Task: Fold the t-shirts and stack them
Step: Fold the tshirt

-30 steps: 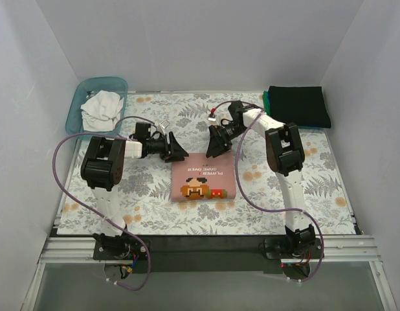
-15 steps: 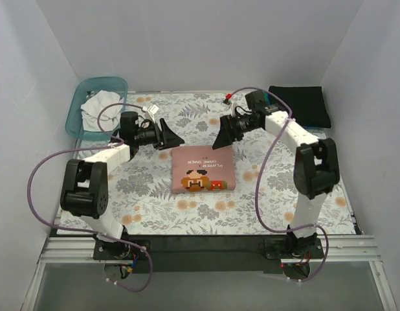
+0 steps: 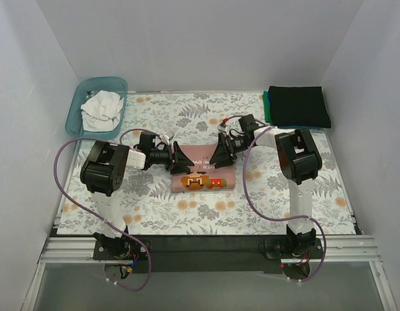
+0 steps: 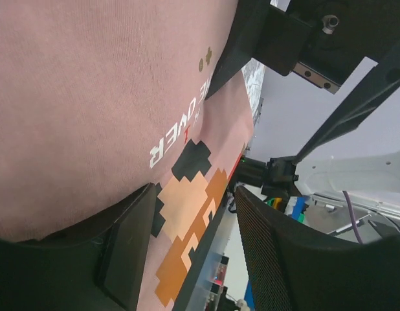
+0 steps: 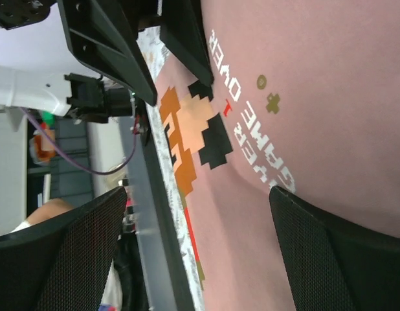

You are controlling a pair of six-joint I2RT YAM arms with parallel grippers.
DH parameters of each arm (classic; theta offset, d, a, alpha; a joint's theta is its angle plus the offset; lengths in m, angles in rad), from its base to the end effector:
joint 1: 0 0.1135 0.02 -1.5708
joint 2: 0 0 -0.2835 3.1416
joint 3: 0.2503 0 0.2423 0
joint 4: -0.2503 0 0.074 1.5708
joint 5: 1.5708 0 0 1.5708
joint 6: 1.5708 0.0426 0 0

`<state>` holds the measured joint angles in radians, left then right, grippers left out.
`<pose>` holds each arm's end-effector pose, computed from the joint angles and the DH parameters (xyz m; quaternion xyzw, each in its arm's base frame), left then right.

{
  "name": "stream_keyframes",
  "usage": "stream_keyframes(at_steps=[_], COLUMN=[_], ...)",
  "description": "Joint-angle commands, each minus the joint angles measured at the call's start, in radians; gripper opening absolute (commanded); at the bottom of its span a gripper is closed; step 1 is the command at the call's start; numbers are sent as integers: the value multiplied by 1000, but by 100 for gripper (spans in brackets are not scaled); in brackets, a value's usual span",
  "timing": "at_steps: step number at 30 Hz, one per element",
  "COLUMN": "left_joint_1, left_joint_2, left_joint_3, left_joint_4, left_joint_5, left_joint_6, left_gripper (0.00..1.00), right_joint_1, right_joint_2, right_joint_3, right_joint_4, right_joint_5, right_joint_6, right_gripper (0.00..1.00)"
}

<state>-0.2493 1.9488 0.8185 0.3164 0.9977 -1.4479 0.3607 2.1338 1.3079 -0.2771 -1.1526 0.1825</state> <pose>0.3262 -0.1200 0.1196 0.3143 -0.7735 0.5373 0.1191 0.3752 0.1831 0.1399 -0.1984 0.8012 0.5628 0.0450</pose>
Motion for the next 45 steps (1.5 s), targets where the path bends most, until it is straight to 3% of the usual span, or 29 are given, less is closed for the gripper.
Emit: stream_keyframes(at_steps=[1, 5, 10, 15, 20, 26, 29, 34, 45], left_joint_1=[53, 74, 24, -99, -130, -55, 5, 45, 91], left_joint_2=[7, -190, -402, -468, -320, -46, 10, -20, -230], left_joint_3=[60, 44, -31, -194, -239, -200, -209, -232, -203], left_joint_4=[-51, -103, -123, -5, 148, 121, 109, 37, -14], left_joint_5=[-7, 50, 116, 96, 76, 4, 7, 16, 71], left_joint_6=[50, 105, 49, -93, -204, -170, -163, -94, -34], left_gripper=[52, 53, 53, 48, 49, 50, 50, 50, 52], right_joint_1=[-49, -49, 10, 118, 173, 98, 54, 34, -46], right_joint_2=[0, -175, -395, -462, -347, -147, -110, -156, -268], right_joint_3=[98, 79, -102, -361, -351, -378, -417, -452, -340], right_joint_4=[-82, -96, -24, 389, 411, 408, 401, 303, -334], right_joint_5=[109, 105, 44, -31, -22, 25, 47, 59, 168], right_joint_6=[-128, -114, -20, 291, 313, 276, 249, 108, -448], right_gripper=[98, 98, 98, 98, 98, 98, 98, 98, 97])
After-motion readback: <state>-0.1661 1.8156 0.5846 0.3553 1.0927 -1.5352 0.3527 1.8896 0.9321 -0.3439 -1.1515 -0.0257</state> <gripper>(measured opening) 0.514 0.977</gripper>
